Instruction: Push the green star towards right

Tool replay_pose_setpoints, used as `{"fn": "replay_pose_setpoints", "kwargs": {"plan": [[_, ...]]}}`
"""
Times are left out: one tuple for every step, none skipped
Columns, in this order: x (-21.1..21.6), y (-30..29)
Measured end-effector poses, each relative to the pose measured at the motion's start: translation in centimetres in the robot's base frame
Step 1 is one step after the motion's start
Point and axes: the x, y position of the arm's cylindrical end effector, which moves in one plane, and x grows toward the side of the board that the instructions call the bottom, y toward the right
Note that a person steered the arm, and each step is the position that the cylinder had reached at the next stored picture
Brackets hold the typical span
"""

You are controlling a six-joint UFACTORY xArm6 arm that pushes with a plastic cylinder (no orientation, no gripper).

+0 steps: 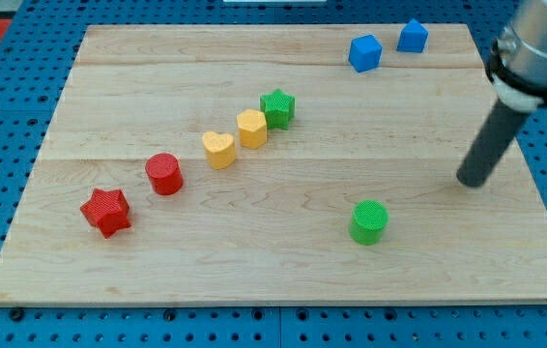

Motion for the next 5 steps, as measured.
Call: {"fn": "replay_pose_setpoints", "kwargs": {"plan": [[-3.6, -4.7], [-6.7, -11.0], [-10.4, -16.7], [-13.9, -20.4], [-14.4, -25.1]]}}
